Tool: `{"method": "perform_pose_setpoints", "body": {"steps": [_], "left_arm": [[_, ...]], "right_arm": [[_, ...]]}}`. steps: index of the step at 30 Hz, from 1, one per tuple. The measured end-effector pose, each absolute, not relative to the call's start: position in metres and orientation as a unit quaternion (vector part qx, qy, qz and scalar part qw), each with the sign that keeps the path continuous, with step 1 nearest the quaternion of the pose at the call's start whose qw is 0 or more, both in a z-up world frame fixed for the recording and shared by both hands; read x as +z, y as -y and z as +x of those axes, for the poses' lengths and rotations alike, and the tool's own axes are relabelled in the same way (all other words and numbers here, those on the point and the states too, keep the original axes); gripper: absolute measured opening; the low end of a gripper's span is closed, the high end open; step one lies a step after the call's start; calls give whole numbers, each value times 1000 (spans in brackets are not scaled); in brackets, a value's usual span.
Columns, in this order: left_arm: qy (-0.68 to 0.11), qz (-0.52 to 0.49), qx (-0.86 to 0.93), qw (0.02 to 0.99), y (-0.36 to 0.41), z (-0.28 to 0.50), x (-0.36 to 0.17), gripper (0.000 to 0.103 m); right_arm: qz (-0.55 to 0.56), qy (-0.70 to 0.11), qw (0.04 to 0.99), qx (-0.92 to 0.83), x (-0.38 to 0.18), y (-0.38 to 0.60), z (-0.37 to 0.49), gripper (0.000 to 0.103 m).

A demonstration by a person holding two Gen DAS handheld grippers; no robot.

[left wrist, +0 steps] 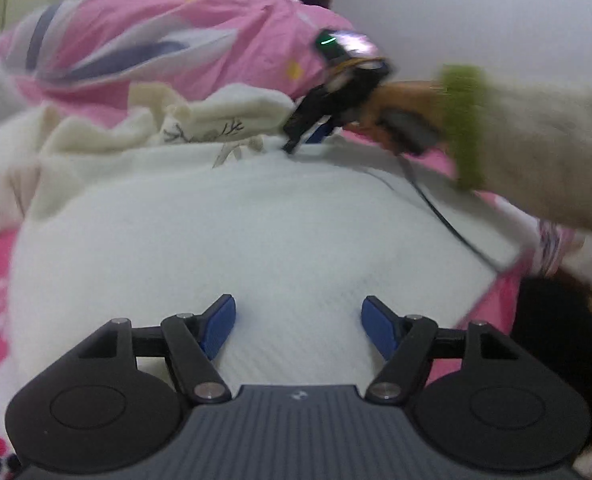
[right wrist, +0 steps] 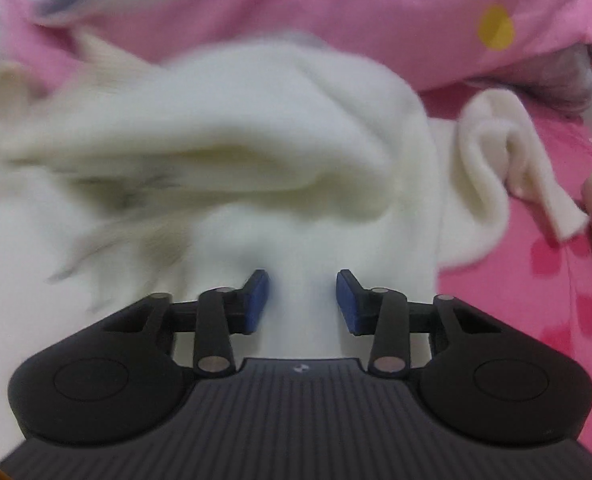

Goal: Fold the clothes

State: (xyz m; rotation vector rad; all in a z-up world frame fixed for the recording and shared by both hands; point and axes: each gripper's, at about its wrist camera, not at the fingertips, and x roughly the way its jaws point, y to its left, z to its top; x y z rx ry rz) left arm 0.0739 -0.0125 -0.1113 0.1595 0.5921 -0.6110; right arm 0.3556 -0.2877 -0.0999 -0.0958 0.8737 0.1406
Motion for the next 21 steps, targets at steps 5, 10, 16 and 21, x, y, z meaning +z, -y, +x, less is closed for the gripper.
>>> {"method": "perform_pose_setpoints", "body": {"steps": [5, 10, 16, 21], "left_arm": [[-306, 69, -285, 906, 12, 70, -109, 71], [-304, 73, -284, 907, 13, 71, -109, 72], [-303, 76, -280, 908, 17, 71, -109, 74], [-308, 80, -290, 903, 13, 72, -106, 74]], "right_arm": [[7, -412, 909, 67, -100, 310, 363, 50], [5, -412, 902, 127, -73, 301, 321, 43], [-37, -435, 878, 199, -94, 228, 351, 37], [52, -438, 881, 169, -92, 241, 380, 33]]}}
